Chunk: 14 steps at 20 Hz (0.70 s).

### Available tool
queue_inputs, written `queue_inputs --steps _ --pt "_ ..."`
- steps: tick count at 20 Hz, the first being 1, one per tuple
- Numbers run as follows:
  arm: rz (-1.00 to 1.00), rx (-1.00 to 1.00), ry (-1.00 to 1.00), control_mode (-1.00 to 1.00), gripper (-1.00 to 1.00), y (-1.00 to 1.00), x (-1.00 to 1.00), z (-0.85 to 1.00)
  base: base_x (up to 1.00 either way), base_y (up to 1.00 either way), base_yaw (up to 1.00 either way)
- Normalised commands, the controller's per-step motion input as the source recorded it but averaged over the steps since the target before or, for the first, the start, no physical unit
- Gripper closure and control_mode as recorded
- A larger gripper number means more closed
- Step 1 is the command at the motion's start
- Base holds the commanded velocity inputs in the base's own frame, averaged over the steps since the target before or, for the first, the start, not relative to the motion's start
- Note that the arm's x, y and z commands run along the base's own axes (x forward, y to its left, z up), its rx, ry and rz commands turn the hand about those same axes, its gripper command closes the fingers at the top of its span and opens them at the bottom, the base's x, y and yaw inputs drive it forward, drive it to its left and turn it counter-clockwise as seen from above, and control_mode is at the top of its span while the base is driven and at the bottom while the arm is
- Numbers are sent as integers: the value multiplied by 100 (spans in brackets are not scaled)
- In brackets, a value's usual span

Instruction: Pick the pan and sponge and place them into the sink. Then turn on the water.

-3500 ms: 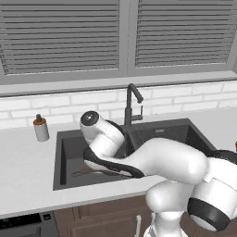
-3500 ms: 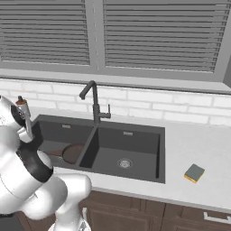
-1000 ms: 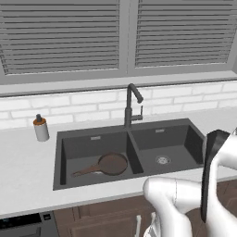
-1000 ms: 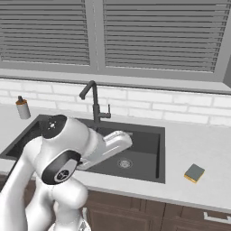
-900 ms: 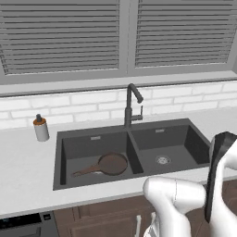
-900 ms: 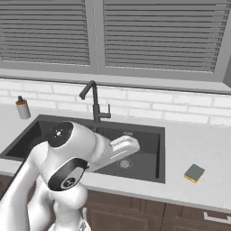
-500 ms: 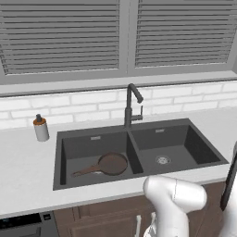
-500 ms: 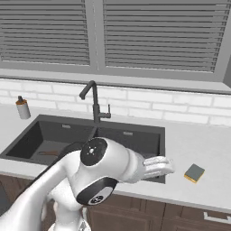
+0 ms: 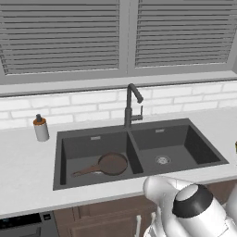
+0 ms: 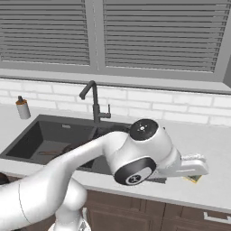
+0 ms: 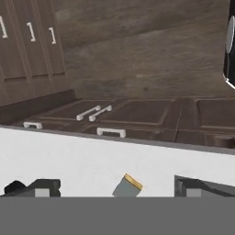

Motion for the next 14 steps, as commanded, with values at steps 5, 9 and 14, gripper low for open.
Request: queue_inputs --steps 5,9,14 --pt "-32 14 0 -100 -100 -1 99 -14 0 0 0" --pt "-28 6 -8 -100 -100 0 96 -31 0 0 0" --pt "-28 0 -11 -100 -100 4 94 -48 0 0 0"
